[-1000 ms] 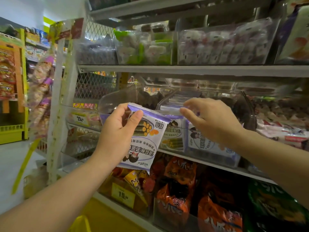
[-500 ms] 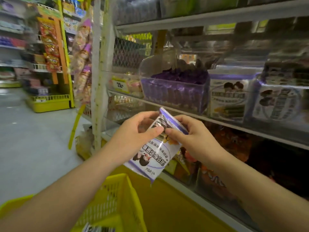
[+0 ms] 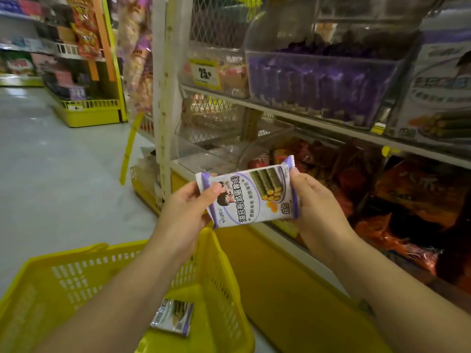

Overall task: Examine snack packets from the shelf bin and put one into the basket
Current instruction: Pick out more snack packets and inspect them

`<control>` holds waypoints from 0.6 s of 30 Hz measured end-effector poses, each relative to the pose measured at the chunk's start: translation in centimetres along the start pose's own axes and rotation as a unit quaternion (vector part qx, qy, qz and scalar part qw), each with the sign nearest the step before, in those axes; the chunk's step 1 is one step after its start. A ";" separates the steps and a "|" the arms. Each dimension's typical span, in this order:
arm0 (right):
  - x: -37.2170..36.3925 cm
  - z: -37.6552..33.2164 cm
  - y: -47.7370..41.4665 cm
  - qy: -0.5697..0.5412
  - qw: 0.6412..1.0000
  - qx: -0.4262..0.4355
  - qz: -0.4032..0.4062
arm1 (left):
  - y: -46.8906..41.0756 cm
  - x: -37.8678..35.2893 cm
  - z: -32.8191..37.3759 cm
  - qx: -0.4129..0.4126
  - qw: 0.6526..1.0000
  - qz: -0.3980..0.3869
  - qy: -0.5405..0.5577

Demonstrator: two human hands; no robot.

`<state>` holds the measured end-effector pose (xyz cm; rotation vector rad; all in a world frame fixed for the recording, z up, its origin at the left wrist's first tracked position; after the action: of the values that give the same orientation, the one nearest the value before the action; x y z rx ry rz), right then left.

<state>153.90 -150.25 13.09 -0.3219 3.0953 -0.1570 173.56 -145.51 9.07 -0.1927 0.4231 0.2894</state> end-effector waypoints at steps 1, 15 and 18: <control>0.3 -0.1 0.1 0.002 1.000 0.007 0.008 | -0.1 0.1 -0.1 -0.003 1.000 0.000 0.011; -0.5 -2.2 1.6 0.016 0.997 0.055 -0.056 | 0.8 0.1 -2.9 0.103 0.987 -0.028 0.124; 0.1 -2.0 1.7 -0.009 0.998 0.036 -0.041 | 1.4 -0.4 -3.4 0.132 0.982 -0.074 0.110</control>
<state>153.36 -148.47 14.86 -0.4468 3.0517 -0.2656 171.48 -145.11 6.07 0.0051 0.6575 0.0641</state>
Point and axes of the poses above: each hand's wrist, its own y-axis away from the middle knuckle, its own x-axis out of the back of the hand, z = x × y, the point moved 8 cm from there along -y, towards the middle knuckle, and after that the axes turned 2 degrees about y, right-handed, at the moved point
